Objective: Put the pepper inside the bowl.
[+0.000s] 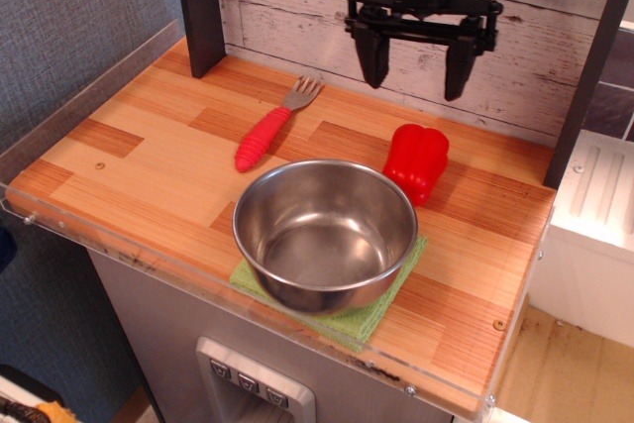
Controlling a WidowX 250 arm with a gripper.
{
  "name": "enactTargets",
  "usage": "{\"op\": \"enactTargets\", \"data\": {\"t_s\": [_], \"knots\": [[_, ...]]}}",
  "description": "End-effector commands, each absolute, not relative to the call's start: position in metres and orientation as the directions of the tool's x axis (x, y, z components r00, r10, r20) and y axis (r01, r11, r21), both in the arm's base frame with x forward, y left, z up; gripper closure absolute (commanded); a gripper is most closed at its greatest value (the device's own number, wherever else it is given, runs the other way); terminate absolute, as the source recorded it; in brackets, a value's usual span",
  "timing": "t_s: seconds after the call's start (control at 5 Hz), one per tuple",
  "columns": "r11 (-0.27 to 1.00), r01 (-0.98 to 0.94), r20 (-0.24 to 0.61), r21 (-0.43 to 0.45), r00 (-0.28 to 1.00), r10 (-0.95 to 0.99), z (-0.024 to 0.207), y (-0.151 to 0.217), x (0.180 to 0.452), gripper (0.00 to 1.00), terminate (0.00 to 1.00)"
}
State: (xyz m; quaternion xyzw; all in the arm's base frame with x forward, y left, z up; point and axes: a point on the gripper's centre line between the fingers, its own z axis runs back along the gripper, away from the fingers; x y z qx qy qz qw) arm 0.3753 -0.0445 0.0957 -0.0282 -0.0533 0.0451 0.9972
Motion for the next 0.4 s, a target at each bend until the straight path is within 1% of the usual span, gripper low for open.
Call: {"op": "enactTargets", "data": {"t_s": [0.0, 0.2], "knots": [[0.991, -0.133, 0.086, -0.019, 0.987, 0.134, 0.082, -0.044, 0.370, 0.00, 0.00], [0.991, -0.131, 0.048, 0.004, 0.990, 0.130, 0.069, -0.039, 0.355, 0.00, 0.00]]}}
